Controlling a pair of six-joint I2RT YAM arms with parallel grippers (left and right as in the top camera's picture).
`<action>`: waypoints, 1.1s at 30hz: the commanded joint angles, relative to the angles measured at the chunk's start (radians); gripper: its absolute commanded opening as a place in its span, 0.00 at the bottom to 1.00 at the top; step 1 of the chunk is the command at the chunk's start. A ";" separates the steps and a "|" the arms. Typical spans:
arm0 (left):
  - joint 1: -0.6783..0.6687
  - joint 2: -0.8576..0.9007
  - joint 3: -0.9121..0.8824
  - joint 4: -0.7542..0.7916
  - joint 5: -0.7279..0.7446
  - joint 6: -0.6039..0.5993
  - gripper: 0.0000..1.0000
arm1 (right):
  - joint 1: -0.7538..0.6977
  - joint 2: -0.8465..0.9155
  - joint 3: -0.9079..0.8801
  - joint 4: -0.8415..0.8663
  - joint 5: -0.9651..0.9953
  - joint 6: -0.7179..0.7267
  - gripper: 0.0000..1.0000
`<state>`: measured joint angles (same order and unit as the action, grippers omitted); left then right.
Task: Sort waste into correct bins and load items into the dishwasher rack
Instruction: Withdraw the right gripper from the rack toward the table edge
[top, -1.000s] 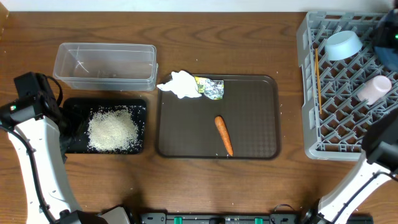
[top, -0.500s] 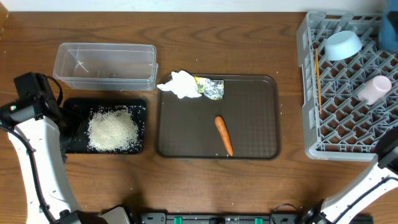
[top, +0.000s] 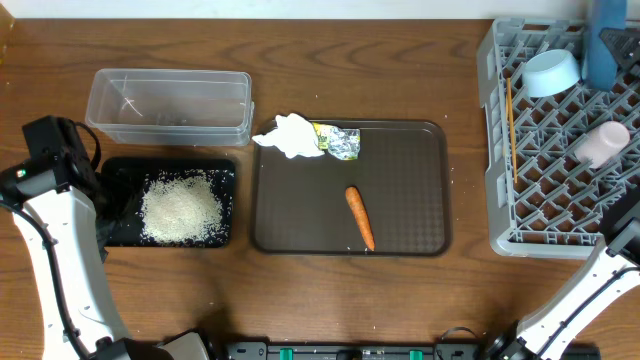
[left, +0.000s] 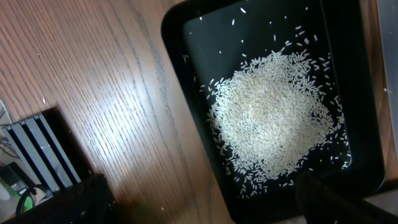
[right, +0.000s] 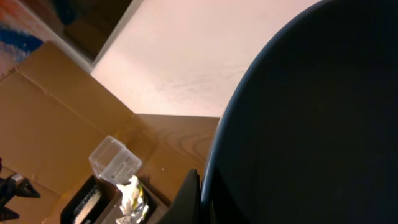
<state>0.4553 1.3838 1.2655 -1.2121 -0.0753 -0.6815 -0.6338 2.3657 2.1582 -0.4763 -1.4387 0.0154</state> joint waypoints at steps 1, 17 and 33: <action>0.004 -0.011 0.012 -0.006 -0.012 -0.012 0.98 | -0.023 0.023 0.014 0.024 -0.024 0.109 0.01; 0.004 -0.011 0.012 -0.006 -0.012 -0.012 0.98 | -0.113 0.025 0.012 -0.042 0.056 0.197 0.06; 0.004 -0.011 0.012 -0.006 -0.012 -0.012 0.98 | -0.202 0.024 0.013 -0.158 0.247 0.197 0.07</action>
<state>0.4553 1.3838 1.2655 -1.2121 -0.0753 -0.6815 -0.8047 2.3650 2.1784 -0.6136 -1.3178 0.1951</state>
